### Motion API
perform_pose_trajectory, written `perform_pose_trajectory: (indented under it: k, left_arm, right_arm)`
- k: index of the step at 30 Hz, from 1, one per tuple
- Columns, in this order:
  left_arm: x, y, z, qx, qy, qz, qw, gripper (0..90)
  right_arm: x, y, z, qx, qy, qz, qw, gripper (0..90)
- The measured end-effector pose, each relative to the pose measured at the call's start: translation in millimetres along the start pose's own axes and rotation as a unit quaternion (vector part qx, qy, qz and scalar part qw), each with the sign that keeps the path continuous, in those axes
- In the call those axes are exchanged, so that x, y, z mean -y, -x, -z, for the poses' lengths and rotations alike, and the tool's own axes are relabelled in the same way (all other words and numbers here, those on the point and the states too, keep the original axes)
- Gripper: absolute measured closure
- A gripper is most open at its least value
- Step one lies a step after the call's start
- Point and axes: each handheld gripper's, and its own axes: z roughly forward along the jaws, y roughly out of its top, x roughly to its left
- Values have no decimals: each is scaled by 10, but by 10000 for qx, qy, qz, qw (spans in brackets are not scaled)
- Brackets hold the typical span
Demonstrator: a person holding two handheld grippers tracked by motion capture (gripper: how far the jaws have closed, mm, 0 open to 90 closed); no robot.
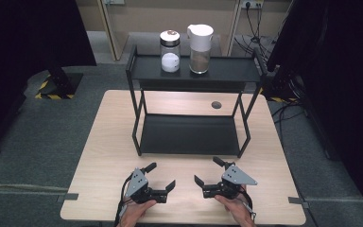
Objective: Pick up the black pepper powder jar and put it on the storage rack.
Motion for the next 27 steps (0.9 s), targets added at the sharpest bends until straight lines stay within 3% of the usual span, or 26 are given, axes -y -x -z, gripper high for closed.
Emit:
perform_pose_trajectory:
  k: [27]
  left_arm:
    - [1,-3,-3,-21,2,8,10000,1]
  right_arm:
    - [15,24,3,42,18,-59,10000,3]
